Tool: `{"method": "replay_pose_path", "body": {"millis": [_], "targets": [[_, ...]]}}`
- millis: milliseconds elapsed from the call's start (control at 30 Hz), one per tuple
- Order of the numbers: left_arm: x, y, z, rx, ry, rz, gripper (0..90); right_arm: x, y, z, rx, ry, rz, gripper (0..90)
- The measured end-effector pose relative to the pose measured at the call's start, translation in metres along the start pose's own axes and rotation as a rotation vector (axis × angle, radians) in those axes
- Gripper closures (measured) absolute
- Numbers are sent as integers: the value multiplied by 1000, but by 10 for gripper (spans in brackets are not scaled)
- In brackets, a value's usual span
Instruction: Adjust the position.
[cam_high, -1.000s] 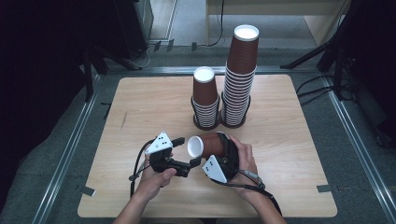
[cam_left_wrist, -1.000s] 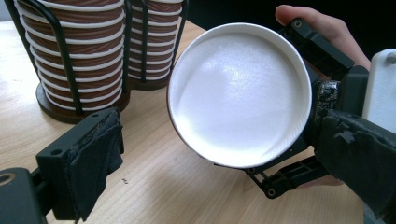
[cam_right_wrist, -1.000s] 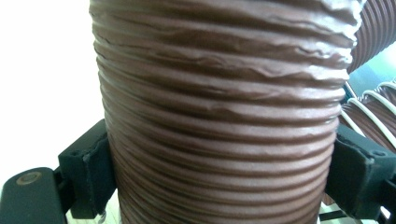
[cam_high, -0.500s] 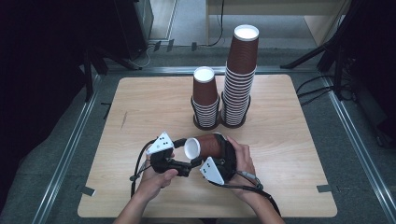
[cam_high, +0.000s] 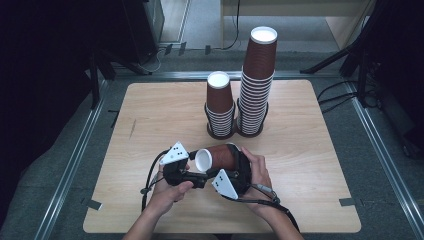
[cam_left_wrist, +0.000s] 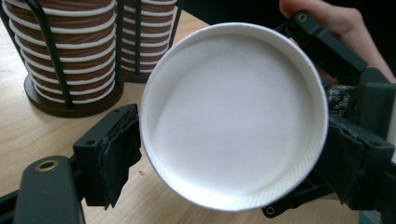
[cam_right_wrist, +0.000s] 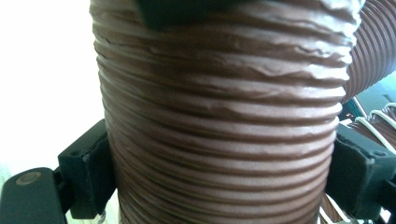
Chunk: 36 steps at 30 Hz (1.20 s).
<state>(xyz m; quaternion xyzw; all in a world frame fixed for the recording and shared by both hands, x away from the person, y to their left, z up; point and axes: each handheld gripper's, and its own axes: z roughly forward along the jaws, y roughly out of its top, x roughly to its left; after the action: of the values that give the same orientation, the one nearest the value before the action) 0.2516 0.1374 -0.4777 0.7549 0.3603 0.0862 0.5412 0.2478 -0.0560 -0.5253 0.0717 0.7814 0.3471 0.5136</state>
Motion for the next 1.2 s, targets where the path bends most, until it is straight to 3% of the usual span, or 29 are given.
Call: {"method": "replay_pose_path", "body": {"millis": [167, 500, 700, 833, 1200], "targets": [[4, 1, -4, -25, -5, -25, 191, 2, 1, 0, 1, 7, -9, 107], [5, 1, -4, -19, -16, -24, 217, 4, 2, 0, 1, 2, -26, 103], [6, 0, -5, -28, -20, -24, 227, 4, 1, 1, -6, 4, -4, 73], [9, 0, -7, -45, -14, -32, 230, 3, -1, 2, 8, 1, 31, 1], [17, 2, -14, -86, 8, -52, 232, -2, -9, -3, 22, -8, 63, 0]]}}
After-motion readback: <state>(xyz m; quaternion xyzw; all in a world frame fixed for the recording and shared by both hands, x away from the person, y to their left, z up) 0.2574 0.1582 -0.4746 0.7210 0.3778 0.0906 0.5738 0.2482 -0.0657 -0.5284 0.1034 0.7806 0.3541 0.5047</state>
